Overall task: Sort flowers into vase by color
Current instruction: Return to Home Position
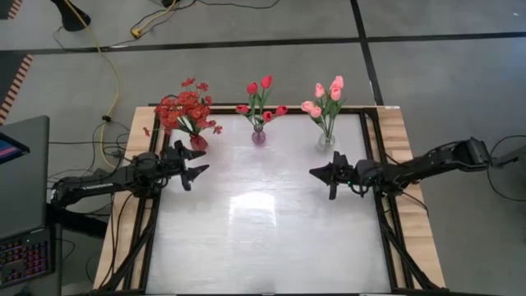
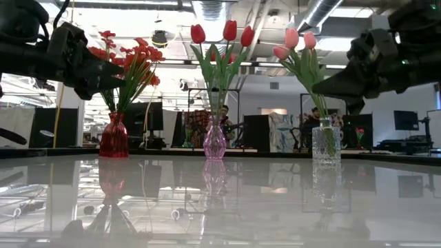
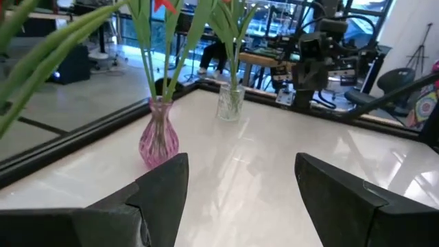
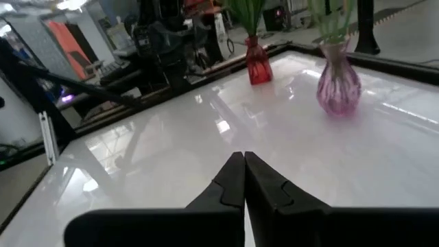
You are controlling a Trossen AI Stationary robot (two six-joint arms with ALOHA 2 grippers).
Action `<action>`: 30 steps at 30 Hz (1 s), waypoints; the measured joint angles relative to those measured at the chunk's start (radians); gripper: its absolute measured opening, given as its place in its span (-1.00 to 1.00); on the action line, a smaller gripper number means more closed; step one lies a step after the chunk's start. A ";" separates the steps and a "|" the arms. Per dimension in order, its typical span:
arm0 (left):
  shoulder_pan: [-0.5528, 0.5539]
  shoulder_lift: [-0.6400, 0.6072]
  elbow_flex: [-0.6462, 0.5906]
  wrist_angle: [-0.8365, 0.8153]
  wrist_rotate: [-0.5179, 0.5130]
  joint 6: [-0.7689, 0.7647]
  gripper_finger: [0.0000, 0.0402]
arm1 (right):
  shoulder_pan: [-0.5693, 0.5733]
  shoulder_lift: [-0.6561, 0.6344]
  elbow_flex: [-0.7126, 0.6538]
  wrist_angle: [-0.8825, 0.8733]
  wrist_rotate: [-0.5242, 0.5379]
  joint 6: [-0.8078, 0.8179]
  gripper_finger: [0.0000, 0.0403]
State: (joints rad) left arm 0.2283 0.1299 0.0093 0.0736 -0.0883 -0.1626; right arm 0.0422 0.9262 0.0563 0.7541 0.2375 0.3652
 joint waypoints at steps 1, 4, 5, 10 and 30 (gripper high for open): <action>0.000 0.000 0.000 -0.001 0.005 -0.005 0.26 | -0.003 -0.012 -0.017 0.019 0.000 -0.003 -0.84; 0.000 0.000 0.000 -0.014 0.016 -0.021 0.26 | -0.014 -0.051 -0.048 0.036 0.000 -0.032 -0.87; 0.000 0.000 0.000 -0.016 0.023 -0.027 0.26 | -0.020 -0.069 -0.048 0.001 -0.003 -0.043 -0.88; -0.014 0.000 -0.001 -0.016 0.066 -0.043 0.26 | -0.065 -0.146 -0.048 -0.144 -0.136 -0.078 -0.89; -0.038 0.021 -0.002 -0.046 0.075 -0.252 0.26 | -0.195 -0.351 -0.050 -0.569 -0.204 -0.128 -0.78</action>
State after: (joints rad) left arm 0.1905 0.1505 0.0074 0.0280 -0.0128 -0.4149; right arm -0.1524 0.5755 0.0064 0.1851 0.0330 0.2375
